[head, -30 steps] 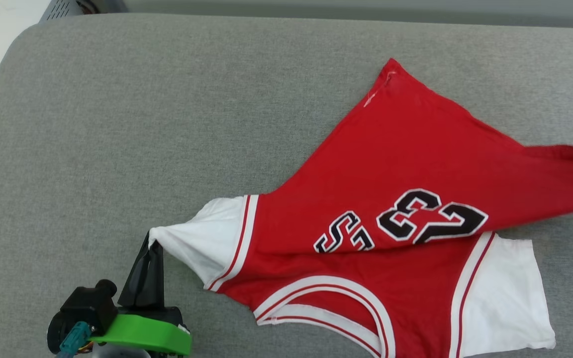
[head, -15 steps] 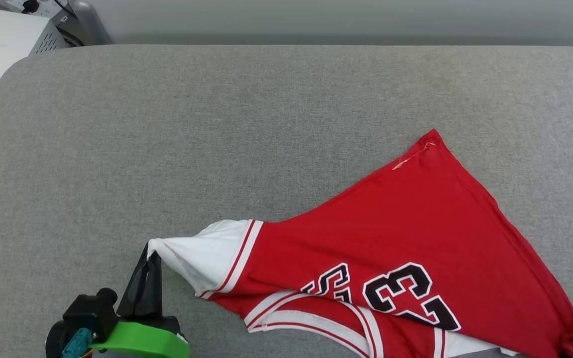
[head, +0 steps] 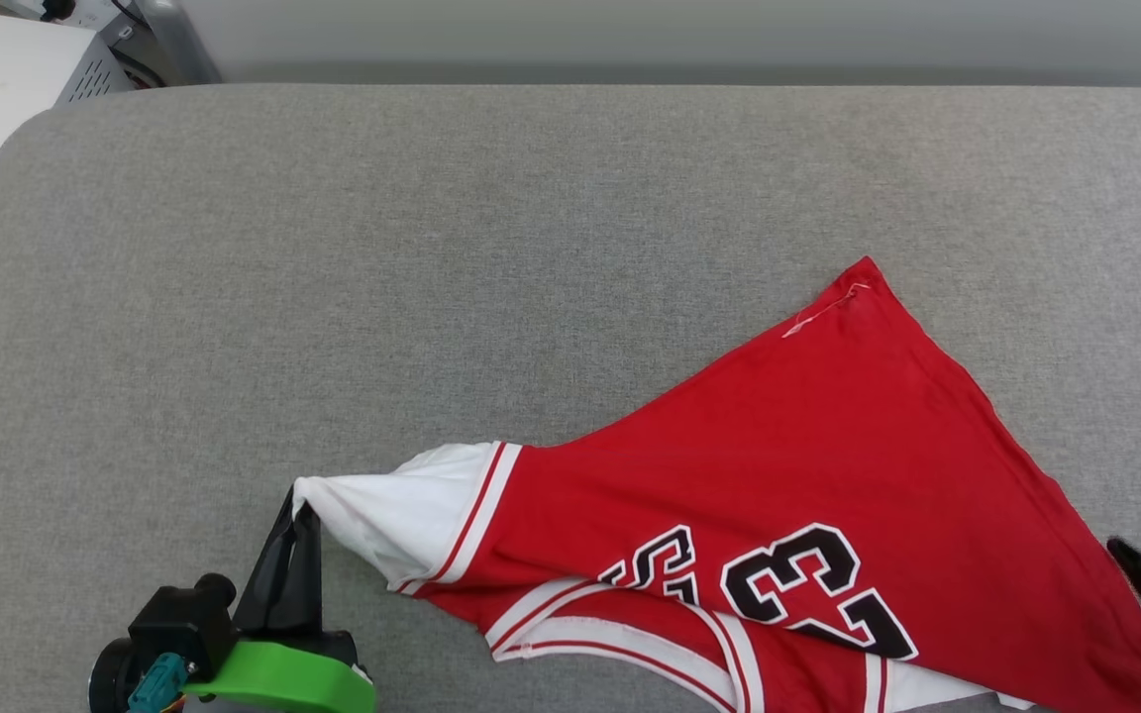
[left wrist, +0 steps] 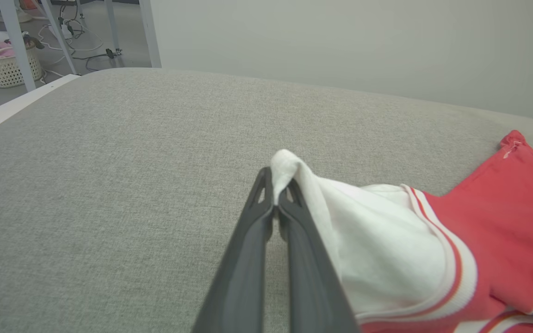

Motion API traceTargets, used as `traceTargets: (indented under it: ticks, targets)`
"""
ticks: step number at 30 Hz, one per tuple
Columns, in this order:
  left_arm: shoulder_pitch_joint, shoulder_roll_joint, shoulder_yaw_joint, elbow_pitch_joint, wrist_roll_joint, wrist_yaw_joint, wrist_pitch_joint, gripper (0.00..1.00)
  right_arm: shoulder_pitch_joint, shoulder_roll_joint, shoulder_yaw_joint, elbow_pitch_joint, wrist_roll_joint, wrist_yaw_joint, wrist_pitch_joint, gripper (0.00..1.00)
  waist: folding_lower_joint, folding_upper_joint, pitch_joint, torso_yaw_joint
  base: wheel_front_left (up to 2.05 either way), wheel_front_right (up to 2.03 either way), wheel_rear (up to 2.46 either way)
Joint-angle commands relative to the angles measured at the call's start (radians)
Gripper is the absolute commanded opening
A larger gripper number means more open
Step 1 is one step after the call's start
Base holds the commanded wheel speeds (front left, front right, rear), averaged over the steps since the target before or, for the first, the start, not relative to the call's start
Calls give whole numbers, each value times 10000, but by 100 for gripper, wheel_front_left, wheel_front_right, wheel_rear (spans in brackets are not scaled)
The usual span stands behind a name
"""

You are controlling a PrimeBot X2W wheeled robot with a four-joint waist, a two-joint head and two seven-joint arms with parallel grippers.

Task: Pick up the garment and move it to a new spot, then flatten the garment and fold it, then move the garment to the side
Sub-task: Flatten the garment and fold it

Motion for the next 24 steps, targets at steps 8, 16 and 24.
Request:
traceTargets:
  ticks: [8,16,24]
  targets:
    - [-470,8,-261,-104,164,-27,-59,0,-2830,-1234,669,-1017,-188,-6,416,100,1,0,498,351,0,0,0]
    - [-988,-42,-664,-276,251,-27,-59,0,-5928,-1897,2869,7,137,-6,1805,100,1,0,1104,849,0,0,0]
    - [-1465,-144,-1006,-535,283,-27,-59,0,-8479,-1743,4882,2237,358,-6,3285,100,1,0,1842,1289,0,0,0]
